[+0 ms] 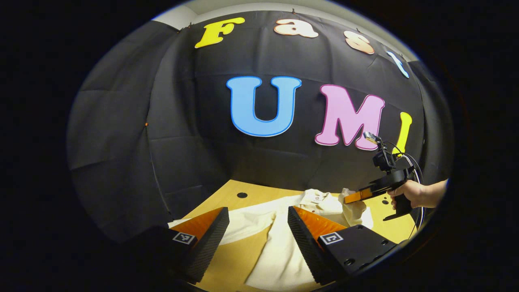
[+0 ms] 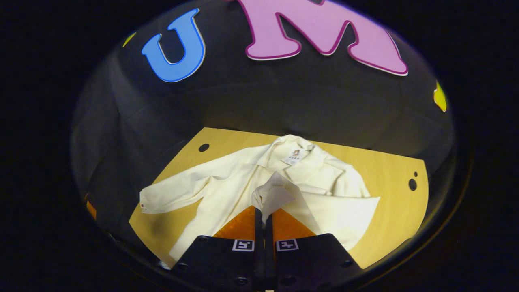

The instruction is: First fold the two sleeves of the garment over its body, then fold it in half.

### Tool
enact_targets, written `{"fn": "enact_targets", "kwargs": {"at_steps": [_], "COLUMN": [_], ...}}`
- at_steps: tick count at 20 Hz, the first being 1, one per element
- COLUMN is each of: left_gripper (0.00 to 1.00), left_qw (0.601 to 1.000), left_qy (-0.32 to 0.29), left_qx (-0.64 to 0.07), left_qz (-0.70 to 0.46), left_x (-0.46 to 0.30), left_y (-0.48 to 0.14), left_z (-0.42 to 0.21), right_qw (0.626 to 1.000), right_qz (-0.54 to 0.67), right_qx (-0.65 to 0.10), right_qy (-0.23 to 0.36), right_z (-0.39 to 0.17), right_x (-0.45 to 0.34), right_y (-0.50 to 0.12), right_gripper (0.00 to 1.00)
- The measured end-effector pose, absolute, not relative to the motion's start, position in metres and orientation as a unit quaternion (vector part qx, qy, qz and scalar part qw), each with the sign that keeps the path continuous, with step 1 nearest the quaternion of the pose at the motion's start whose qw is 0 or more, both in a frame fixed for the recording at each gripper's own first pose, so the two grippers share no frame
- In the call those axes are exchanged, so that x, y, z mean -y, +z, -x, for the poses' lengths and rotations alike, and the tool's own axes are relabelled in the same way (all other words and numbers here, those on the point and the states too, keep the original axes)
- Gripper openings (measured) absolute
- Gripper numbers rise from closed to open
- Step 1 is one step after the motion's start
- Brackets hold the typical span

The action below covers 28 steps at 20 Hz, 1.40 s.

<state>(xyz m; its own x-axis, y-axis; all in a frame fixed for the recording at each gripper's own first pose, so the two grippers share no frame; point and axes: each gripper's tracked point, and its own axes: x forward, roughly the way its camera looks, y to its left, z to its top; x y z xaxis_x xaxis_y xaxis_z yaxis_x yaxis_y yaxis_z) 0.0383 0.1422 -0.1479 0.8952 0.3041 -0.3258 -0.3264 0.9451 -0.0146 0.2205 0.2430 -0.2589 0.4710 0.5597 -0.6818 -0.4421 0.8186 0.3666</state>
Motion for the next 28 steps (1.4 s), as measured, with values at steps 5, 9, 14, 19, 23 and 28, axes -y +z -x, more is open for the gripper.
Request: {"fn": "enact_targets", "kwargs": {"at_steps": [5,9,14,19,23,28], "left_gripper": [0.95,0.96,0.96,0.92,0.96,0.96], "left_qw": [0.966,0.962,0.949,0.928,0.905,0.871], "left_qy": [0.171,0.179,0.214,0.261,0.283,0.322], "left_qx": [-0.184,-0.188,-0.209,-0.228,-0.292,-0.337], "left_qz": [0.063,0.079,0.096,0.138,0.123,0.151], "left_x": [-0.168,-0.185,-0.225,-0.287,-0.341,-0.395], "left_y": [-0.195,-0.226,-0.257,-0.286,-0.331,-0.375], "left_z": [-0.028,-0.027,-0.028,-0.028,-0.027,-0.021], "right_qw": [0.840,0.849,0.879,0.914,0.918,0.933], "right_qz": [-0.130,-0.157,-0.120,-0.064,-0.035,-0.052], "right_qx": [-0.436,-0.408,-0.359,-0.275,-0.260,-0.237], "right_qy": [0.296,0.298,0.289,0.290,0.299,0.267], "right_z": [-0.219,-0.235,-0.241,-0.228,-0.200,-0.183], "right_x": [-0.304,-0.319,-0.293,-0.256,-0.226,-0.170], "right_y": [-0.296,-0.297,-0.271,-0.210,-0.174,-0.134], "right_gripper": [0.18,0.29,0.99,0.98,0.99,0.98]}}
